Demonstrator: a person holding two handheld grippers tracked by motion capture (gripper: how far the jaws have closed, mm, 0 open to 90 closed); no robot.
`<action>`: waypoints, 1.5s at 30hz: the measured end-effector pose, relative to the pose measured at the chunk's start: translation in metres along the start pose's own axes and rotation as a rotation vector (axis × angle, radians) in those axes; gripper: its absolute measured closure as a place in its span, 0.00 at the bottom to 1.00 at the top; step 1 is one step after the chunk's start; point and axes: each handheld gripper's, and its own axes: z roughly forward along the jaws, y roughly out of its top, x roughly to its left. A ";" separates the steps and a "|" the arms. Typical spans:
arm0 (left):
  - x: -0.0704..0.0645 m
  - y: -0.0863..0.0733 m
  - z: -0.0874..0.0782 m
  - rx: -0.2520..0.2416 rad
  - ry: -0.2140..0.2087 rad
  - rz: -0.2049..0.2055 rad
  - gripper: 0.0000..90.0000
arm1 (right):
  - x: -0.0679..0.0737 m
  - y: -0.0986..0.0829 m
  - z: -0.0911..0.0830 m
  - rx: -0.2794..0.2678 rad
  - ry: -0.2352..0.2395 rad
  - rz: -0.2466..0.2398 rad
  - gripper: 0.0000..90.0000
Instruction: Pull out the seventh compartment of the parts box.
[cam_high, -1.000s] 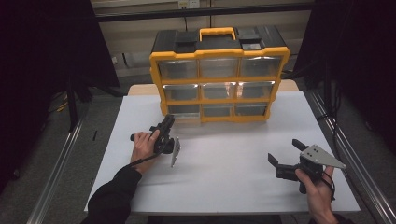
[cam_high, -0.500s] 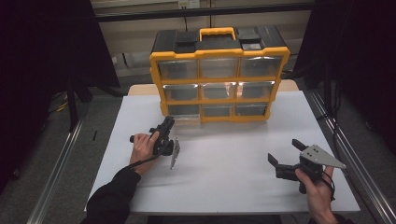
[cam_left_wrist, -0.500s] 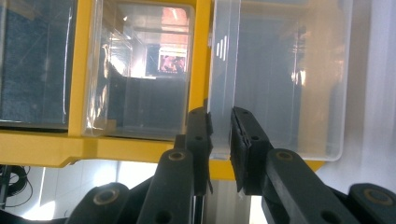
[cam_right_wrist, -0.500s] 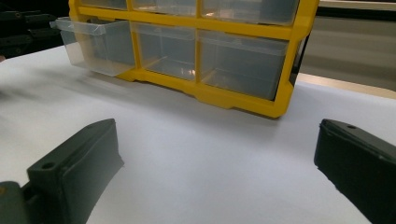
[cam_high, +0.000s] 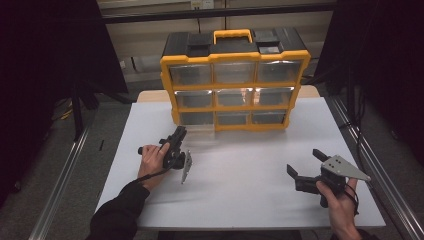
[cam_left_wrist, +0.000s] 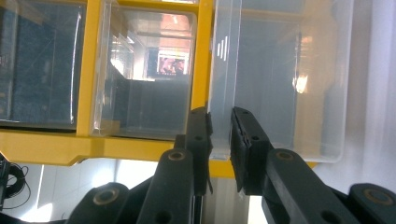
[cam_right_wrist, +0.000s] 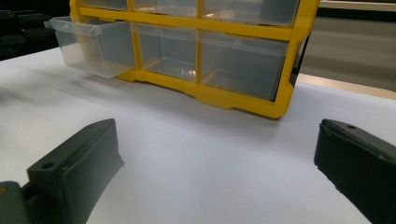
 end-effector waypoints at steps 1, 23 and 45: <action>0.000 0.000 0.000 0.008 -0.010 -0.005 0.87 | 0.000 0.000 0.000 0.000 0.001 0.002 0.00; 0.001 0.002 -0.015 0.006 -0.018 -0.016 0.87 | 0.000 0.000 0.001 0.006 0.004 -0.001 0.00; -0.001 0.001 -0.022 -0.019 -0.043 -0.023 0.86 | 0.000 -0.001 0.002 0.009 0.009 0.002 0.00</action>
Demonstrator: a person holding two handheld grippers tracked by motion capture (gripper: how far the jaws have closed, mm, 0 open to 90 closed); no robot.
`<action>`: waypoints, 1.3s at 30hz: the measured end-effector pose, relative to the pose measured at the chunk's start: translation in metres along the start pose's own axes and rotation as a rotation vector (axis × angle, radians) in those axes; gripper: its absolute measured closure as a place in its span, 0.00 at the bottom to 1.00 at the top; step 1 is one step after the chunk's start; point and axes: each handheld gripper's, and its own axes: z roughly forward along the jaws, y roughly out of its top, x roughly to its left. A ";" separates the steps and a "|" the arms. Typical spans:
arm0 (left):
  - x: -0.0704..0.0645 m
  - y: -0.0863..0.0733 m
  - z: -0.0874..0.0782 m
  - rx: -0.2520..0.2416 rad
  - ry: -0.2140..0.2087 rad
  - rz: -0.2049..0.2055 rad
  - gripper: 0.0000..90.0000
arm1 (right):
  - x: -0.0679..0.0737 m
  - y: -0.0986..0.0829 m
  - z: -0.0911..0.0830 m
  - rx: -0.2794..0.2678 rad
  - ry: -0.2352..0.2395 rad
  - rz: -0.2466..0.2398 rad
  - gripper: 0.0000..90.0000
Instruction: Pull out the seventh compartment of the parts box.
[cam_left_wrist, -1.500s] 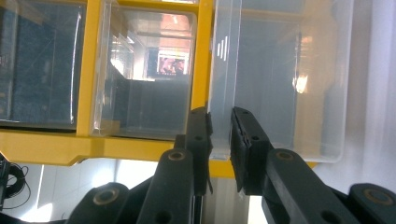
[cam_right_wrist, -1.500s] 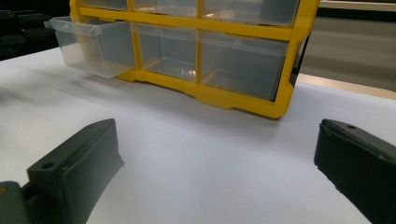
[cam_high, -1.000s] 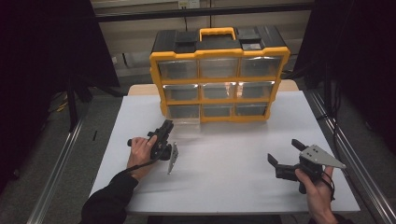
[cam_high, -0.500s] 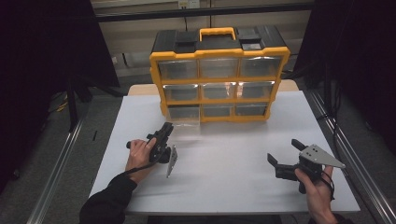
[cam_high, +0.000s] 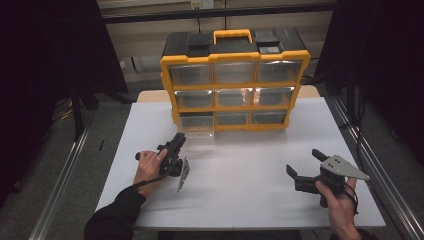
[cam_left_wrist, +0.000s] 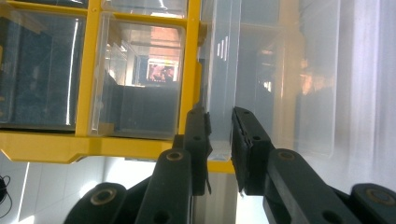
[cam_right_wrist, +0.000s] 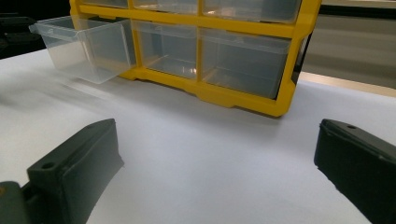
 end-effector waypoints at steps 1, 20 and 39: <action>0.000 0.000 0.000 0.000 0.000 0.000 0.86 | 0.000 0.000 0.000 0.000 0.000 0.000 0.00; 0.004 -0.001 0.006 0.013 -0.038 -0.234 0.52 | 0.001 0.000 0.000 0.001 0.004 -0.005 0.00; 0.017 0.000 0.007 0.096 -0.035 -0.611 0.07 | 0.001 0.000 0.000 -0.001 0.005 -0.009 0.00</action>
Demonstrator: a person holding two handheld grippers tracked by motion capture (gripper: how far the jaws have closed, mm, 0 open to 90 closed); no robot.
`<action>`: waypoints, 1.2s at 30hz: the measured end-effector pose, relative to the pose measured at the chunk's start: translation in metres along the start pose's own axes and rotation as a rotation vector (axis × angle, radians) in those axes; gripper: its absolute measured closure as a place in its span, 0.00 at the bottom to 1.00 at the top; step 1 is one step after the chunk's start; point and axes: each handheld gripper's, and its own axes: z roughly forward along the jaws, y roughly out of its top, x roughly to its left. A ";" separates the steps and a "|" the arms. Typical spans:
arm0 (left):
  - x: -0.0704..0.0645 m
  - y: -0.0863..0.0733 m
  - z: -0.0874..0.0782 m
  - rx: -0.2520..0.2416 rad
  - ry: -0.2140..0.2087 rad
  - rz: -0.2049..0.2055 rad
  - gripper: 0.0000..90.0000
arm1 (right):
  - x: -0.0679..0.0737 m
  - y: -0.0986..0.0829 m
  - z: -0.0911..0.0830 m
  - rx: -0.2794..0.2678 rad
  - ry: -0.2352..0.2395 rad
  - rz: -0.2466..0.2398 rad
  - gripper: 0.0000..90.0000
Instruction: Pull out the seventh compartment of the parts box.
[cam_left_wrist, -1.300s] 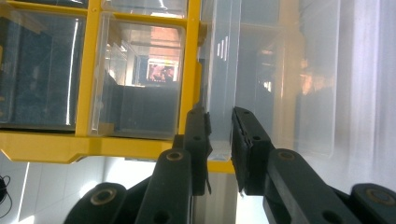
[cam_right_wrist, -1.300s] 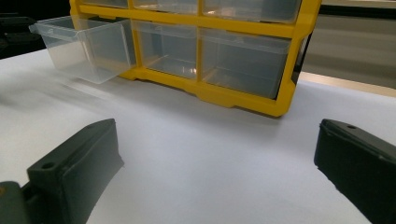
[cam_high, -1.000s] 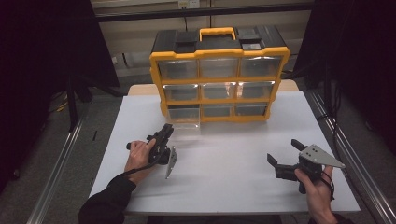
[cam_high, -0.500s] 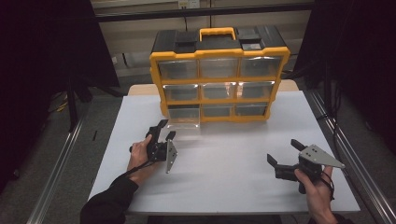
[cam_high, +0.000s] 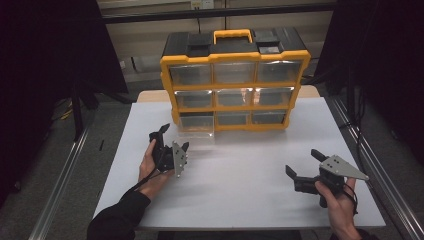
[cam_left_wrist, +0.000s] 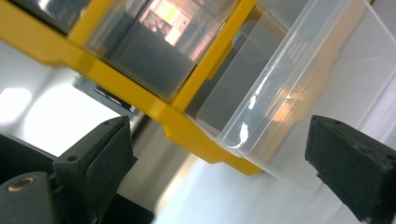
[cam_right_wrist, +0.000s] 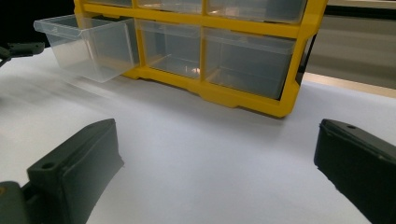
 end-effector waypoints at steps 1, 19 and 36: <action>0.001 0.002 -0.001 0.012 -0.005 -0.021 0.05 | 0.000 0.000 0.000 0.003 0.001 0.005 0.00; 0.015 0.010 -0.007 0.051 -0.154 -0.544 0.05 | 0.000 0.000 0.000 0.003 0.010 0.000 0.00; 0.026 0.001 0.000 0.097 -0.255 -0.784 0.05 | -0.004 -0.003 0.001 0.010 0.007 0.030 0.00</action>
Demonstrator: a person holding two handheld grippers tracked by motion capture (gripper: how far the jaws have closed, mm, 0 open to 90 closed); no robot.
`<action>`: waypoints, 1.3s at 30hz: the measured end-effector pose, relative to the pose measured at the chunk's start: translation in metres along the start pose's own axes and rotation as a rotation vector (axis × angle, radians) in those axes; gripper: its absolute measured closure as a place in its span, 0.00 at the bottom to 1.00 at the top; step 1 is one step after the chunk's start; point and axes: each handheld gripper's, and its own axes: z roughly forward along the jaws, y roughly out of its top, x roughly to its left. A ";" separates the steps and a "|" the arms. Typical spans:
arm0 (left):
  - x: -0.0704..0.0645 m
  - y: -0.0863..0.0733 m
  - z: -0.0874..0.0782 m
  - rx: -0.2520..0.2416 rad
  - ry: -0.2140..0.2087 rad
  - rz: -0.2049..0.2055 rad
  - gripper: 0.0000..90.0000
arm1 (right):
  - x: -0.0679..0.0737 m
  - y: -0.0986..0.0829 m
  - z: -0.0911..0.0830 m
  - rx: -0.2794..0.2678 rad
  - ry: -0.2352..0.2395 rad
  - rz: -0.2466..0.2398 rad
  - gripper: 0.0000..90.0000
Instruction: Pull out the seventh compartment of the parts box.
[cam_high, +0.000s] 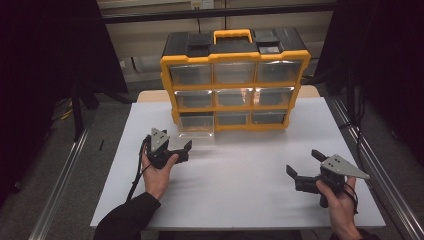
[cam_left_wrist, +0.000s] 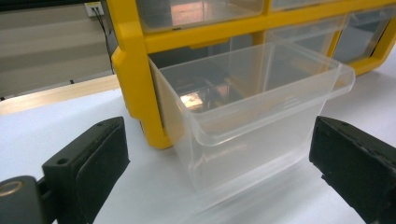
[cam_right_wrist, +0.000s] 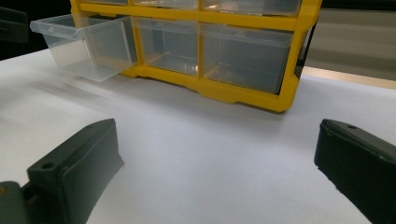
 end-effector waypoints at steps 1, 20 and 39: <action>-0.001 0.000 0.000 -0.002 0.002 -0.005 0.05 | 0.000 0.000 0.000 0.002 0.000 -0.004 0.00; 0.000 -0.004 -0.030 -0.031 0.002 0.110 0.05 | 0.003 0.002 0.000 -0.001 -0.005 -0.022 0.00; 0.010 -0.020 -0.069 -0.070 -0.027 0.017 0.05 | 0.004 0.002 0.002 0.005 0.002 -0.025 0.00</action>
